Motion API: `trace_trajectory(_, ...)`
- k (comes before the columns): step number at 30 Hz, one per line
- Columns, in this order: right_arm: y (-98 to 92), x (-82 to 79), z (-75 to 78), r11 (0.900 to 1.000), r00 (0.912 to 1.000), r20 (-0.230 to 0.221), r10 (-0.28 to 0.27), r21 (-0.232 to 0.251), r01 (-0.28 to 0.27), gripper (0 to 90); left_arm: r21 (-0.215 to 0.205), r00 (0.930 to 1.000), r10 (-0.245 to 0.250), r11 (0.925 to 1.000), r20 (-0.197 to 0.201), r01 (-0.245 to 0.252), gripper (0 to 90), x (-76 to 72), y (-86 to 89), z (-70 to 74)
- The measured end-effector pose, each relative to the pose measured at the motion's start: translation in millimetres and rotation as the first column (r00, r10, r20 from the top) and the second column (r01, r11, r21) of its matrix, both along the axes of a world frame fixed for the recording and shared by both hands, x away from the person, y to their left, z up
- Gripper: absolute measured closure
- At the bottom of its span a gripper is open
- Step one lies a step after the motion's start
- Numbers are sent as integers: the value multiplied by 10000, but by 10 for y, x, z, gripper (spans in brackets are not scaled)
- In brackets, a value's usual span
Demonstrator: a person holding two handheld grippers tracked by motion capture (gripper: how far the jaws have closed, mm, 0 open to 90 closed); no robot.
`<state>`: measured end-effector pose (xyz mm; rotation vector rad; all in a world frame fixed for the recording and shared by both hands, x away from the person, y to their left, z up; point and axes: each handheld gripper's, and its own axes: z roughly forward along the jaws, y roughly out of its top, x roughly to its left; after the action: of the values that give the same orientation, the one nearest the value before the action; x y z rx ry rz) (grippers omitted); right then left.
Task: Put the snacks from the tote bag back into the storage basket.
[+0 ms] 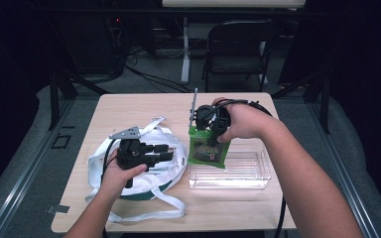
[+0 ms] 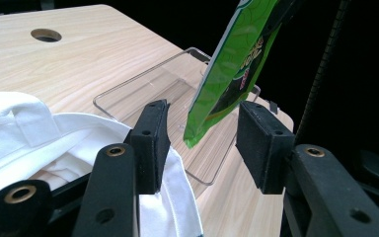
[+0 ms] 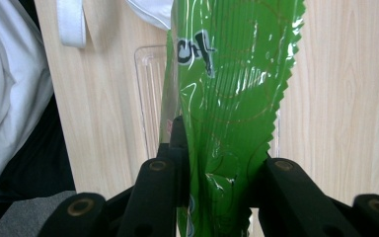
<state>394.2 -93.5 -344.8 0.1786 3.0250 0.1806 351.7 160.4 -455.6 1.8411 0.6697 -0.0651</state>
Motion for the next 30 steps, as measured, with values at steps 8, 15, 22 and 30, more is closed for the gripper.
trace_trajectory(8,-141,25,-10,9997,9995,213,-240,-31,241,749,53,9999,112,9999,-21,-112,555,18,19,-18)
trace_trajectory(15,-201,48,-33,9996,9983,517,-261,-91,266,748,50,9998,187,9998,-42,-186,555,29,29,-30)
trace_trajectory(22,-185,66,-74,9996,9966,824,-43,-280,66,748,68,9997,242,9997,-49,-241,555,37,44,-35)
trace_trajectory(30,-167,88,-165,9993,9918,1260,230,-321,-191,748,45,9995,317,9995,-59,-317,555,43,56,-38)
